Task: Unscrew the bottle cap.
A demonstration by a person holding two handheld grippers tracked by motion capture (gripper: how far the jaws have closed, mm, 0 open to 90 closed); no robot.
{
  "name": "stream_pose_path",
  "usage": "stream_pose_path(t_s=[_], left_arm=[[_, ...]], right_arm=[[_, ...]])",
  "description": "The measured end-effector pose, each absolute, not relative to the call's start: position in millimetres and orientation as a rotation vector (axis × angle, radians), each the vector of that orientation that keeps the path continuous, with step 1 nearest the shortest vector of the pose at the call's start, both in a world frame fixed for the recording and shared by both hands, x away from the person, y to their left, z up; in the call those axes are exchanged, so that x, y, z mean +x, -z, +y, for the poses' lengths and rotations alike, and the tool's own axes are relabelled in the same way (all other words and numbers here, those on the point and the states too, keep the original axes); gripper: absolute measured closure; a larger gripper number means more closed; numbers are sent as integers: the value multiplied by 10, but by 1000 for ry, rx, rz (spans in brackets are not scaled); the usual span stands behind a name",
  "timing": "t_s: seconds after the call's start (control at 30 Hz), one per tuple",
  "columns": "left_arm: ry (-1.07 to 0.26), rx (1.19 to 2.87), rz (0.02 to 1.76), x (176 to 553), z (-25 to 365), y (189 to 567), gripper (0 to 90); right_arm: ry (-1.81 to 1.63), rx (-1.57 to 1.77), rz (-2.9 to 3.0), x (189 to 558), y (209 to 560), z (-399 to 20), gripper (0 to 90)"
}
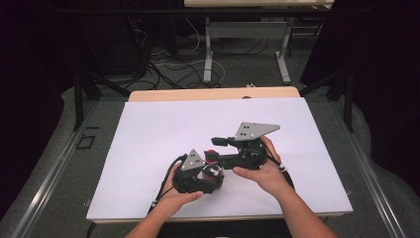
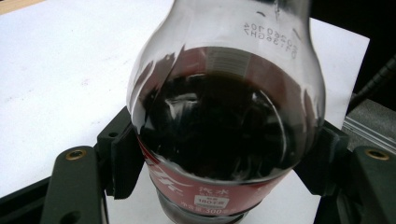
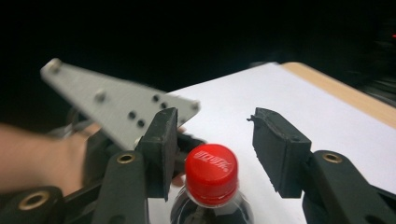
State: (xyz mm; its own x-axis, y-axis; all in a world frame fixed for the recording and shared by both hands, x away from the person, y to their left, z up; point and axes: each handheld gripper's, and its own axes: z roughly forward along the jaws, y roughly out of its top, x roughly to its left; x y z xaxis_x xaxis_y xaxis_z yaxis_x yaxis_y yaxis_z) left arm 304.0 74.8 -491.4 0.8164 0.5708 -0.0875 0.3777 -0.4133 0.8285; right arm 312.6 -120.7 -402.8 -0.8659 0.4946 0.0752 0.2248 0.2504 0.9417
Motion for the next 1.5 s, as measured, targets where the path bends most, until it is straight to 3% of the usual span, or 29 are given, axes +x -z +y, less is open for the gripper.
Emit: stream_pose_path(t_s=[0.4,0.63,0.8,1.17,1.5], left_arm=[[-260,2055,705,3025,736,4907,293],[-264,2045,709,3034,750,4905,294],[-266,2043,700,3028,737,4912,294],[-258,2059,648,2998,701,4922,294],[-267,2050,662,3020,734,4907,294]], right_arm=[[-1480,826,2163,2963,4173,-946,554],[-1491,830,2168,2961,4183,-1004,556],[-1509,790,2196,2950,4181,-1066,609],[-1589,280,2494,3256,4112,-1230,614],[-1573,356,2379,3154,4099,-1206,549]])
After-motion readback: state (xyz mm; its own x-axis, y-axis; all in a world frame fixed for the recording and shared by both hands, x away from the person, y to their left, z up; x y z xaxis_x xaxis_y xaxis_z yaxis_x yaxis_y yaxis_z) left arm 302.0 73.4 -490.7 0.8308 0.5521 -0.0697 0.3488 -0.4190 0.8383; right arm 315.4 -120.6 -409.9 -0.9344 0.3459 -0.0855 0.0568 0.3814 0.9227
